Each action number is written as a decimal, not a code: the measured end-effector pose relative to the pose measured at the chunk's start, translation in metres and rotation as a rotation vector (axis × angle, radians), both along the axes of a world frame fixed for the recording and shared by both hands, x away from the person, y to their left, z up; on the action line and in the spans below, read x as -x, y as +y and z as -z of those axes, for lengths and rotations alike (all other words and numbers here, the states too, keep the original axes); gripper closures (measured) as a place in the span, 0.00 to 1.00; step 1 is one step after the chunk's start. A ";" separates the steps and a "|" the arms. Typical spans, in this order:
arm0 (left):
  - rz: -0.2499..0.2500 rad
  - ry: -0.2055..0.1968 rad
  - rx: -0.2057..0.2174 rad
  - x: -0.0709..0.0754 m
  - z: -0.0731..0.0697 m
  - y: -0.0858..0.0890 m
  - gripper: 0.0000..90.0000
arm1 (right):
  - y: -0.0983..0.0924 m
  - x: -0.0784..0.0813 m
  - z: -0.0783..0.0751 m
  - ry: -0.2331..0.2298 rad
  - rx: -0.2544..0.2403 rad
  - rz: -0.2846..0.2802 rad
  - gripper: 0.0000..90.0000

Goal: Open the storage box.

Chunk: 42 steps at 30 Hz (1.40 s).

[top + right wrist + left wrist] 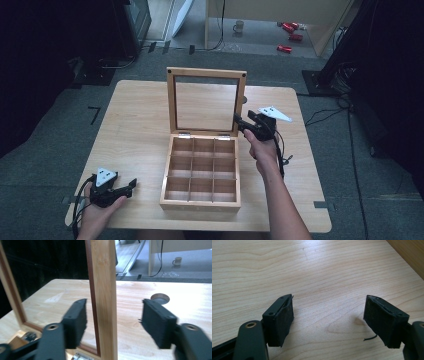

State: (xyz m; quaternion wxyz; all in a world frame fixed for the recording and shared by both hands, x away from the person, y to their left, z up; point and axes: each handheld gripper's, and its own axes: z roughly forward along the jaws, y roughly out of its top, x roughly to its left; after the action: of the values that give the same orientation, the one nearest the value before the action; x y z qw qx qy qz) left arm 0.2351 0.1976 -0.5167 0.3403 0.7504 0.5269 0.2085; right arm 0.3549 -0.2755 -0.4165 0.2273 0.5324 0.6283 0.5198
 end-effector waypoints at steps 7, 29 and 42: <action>0.000 0.000 -0.005 0.000 0.000 0.000 0.27 | -0.008 0.024 0.003 0.029 0.079 -0.060 0.15; -0.001 -0.003 -0.017 0.000 0.000 -0.002 0.27 | -0.077 0.098 0.061 0.168 0.152 0.045 0.09; -0.001 -0.003 -0.022 0.000 0.000 -0.002 0.27 | -0.108 0.134 0.089 0.246 0.178 0.095 0.09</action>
State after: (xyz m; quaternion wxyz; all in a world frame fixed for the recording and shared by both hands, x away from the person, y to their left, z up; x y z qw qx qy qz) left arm 0.2349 0.1953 -0.5169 0.3327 0.7534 0.5246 0.2156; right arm 0.2209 -0.3839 -0.5057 0.2189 0.5990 0.6691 0.3816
